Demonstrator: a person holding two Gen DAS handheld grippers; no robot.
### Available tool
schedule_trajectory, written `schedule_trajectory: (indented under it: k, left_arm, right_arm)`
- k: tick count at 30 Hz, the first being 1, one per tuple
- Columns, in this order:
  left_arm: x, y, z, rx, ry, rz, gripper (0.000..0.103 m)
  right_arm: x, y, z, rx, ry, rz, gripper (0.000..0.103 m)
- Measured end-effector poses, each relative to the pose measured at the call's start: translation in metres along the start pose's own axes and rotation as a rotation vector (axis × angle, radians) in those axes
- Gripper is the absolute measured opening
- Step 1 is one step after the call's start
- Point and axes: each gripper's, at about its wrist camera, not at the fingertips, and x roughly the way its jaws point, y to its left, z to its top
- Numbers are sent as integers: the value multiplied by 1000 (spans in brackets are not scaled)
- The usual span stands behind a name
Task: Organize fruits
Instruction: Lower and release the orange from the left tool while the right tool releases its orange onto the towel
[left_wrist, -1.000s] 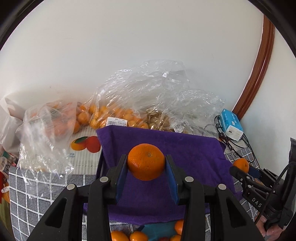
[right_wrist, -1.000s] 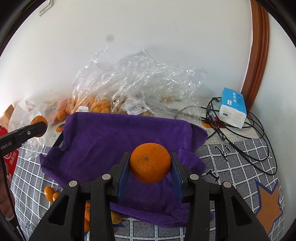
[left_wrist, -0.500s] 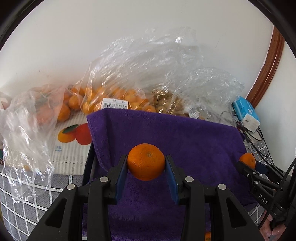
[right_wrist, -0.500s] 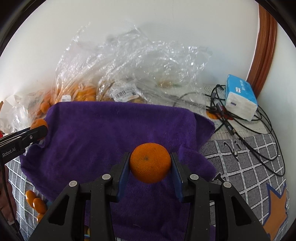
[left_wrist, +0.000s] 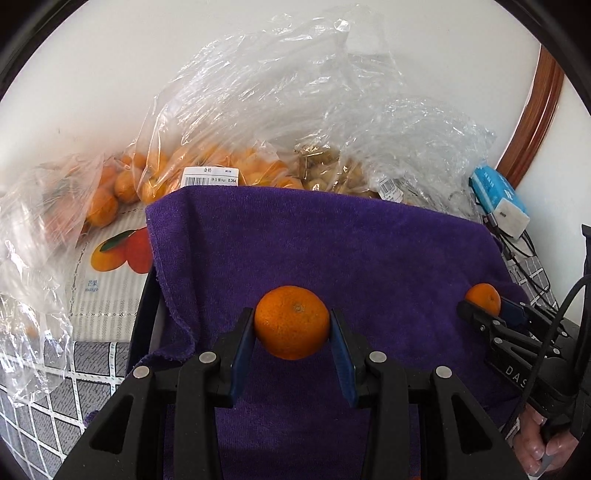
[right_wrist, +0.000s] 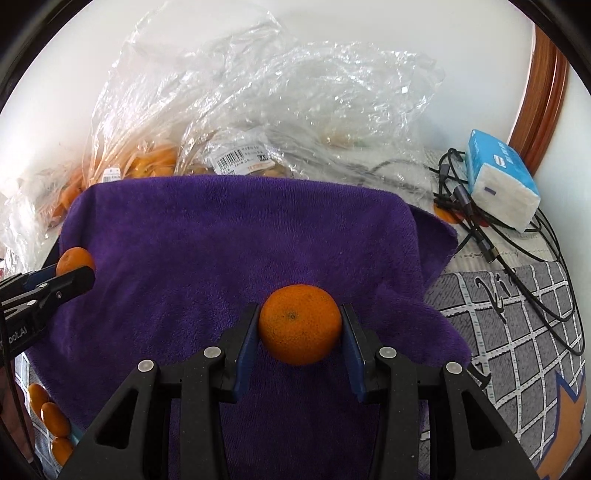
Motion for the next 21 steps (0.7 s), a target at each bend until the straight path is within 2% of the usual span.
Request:
schedule_trajectory:
  k: [8,12,16,21]
  left_arm:
    - [8,5,-2,-19,31,5,38]
    - [11,5,-1,-22,44,11,38]
    - [-2,2,3,-26,10,21,54]
    - [-38,-3,7,-31,-54,4,56]
  right_arm:
    - [3,2,-1,0,3,-6,43]
    - [-5,3,-1,-6,6,4,55]
    - [-25,5,-4,-3,1,-1,74]
    - [-56,5,-16,3,-31,-35,75]
